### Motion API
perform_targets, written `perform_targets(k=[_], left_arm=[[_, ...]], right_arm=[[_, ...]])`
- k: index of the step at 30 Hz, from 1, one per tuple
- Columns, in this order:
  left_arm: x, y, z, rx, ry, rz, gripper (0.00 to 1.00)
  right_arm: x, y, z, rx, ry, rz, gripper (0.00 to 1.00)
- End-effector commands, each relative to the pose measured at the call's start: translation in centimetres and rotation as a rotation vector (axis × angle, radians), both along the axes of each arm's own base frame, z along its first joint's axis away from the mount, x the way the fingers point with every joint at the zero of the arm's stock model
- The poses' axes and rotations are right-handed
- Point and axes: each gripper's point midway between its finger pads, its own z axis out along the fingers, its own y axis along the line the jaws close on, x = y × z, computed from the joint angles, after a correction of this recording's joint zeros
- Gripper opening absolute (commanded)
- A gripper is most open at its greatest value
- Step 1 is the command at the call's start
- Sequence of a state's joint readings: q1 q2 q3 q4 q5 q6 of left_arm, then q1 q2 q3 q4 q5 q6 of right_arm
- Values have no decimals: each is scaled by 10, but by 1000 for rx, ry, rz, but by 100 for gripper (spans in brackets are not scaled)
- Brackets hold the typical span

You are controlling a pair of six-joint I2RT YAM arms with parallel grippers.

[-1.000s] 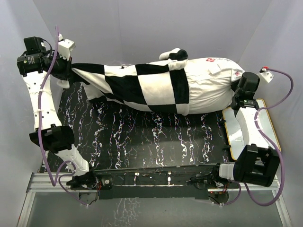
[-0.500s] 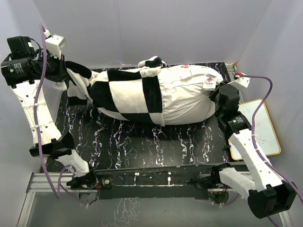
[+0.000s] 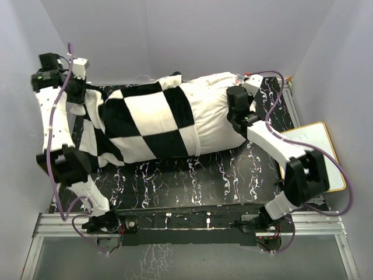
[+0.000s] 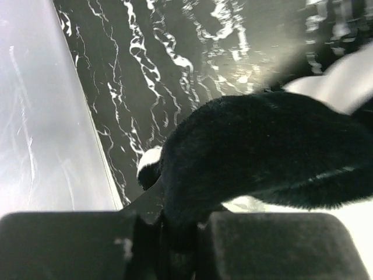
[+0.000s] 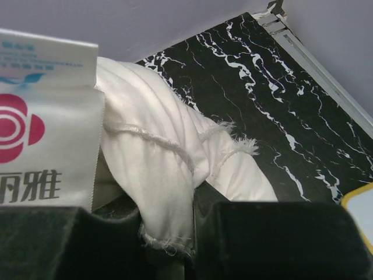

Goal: Remove the pillowcase from the pillow
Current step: Remove the pillow from the pillowcase.

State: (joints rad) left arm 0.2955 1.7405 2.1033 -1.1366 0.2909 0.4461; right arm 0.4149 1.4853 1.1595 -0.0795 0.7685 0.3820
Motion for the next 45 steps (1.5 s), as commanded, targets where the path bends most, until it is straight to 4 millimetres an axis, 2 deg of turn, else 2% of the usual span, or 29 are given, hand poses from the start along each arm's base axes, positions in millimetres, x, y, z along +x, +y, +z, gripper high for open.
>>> perform_targets(k=[1,3,4,5,7,8,9,12,15,21,25,28,31,36,39,40,42,43,44,45], left_arm=[[70,29,-64,168,24,16,9],[87,30,-80,198,29,-26,36],[93,29,-82,206,14,-46,48],[97,26,-81,206,-4,-70,59],[99,17,-72,196,-44,-127,87],[97,12,-65,189,-65,-166,96],[92,5,-60,183,-79,-204,97],[60,-25,-47,137,-112,-370,97],[12,-54,-66,70,-66,-526,97],[-83,-86,-130,-8,70,-741,97],[-126,-90,-172,-2,139,-788,97],[-132,-80,-200,93,108,-762,97],[-107,-59,-221,230,14,-654,97],[-56,-37,-224,293,-81,-500,97],[-51,-34,-241,294,-30,-515,97],[-51,-32,-248,304,-14,-510,94],[-54,-29,-258,306,17,-507,82],[-58,-30,-263,295,40,-512,71],[-61,-31,-264,283,58,-509,53],[-65,-32,-263,268,80,-505,28]], right_arm=[[38,-13,-37,-33,28,-57,8],[49,-26,-60,-33,63,-79,8],[54,-32,-64,-30,69,-86,8],[61,-36,-85,-46,112,-90,8],[72,-42,-98,-68,140,-86,8],[78,-43,-105,-76,155,-80,8],[85,-42,-109,-80,166,-67,8],[100,-35,-120,-100,195,-25,8],[109,-28,-129,-116,213,18,8],[120,-27,-145,-189,303,47,9],[123,-34,-144,-212,343,26,9],[122,-32,-141,-195,338,30,9],[122,-28,-139,-174,329,49,8],[123,-18,-141,-162,338,114,8],[124,-14,-135,-166,330,145,8],[124,-14,-133,-171,328,148,8],[125,-15,-127,-178,318,151,8],[124,-16,-124,-182,311,151,8],[124,-18,-121,-187,303,144,8],[122,-20,-118,-191,294,137,8]])
